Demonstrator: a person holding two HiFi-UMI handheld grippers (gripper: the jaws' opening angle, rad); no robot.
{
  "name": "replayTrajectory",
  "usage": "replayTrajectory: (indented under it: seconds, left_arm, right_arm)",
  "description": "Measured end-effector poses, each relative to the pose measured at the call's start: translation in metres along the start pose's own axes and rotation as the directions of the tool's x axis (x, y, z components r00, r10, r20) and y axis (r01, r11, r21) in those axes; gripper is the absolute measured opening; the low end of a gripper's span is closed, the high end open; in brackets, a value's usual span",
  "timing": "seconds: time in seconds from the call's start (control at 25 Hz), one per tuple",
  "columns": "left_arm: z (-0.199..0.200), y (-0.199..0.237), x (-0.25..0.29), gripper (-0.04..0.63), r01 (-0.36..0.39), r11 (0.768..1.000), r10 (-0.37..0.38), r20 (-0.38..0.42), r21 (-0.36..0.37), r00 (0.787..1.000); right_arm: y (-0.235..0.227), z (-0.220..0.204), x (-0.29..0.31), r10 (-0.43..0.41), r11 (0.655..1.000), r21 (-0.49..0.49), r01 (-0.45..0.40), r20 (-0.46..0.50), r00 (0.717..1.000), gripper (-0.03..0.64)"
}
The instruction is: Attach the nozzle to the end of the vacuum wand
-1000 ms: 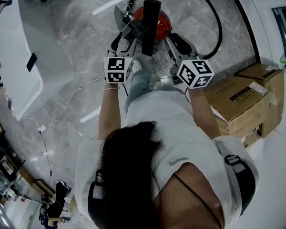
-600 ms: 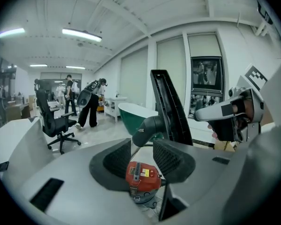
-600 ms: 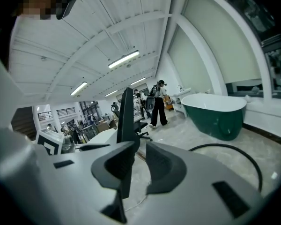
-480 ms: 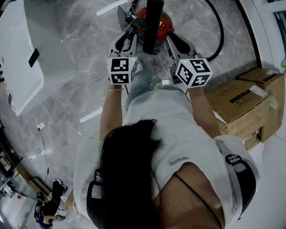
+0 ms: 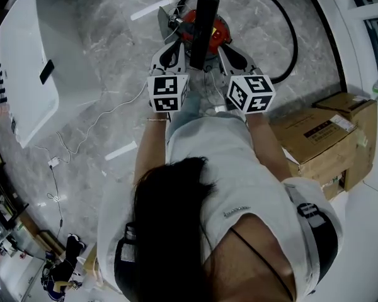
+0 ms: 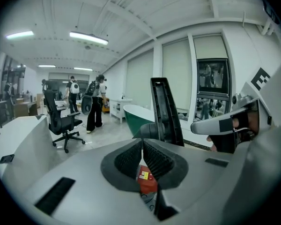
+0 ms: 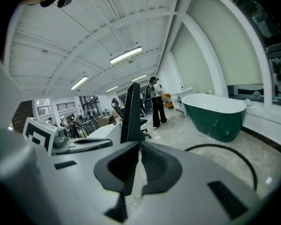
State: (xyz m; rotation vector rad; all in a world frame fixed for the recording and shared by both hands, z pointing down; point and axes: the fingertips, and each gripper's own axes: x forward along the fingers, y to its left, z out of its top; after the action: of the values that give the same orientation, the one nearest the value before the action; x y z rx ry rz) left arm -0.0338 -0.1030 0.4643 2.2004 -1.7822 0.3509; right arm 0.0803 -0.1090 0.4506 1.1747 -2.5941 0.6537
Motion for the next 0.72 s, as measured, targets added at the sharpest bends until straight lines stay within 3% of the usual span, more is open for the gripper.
replayTrajectory:
  seconds: [0.72]
  left_arm:
    - [-0.007, -0.012, -0.014, 0.003, -0.017, 0.995, 0.015, -0.025, -0.094, 1.000]
  right_arm:
    - [0.010, -0.015, 0.007, -0.036, 0.999, -0.028, 0.034, -0.058, 0.998, 0.015]
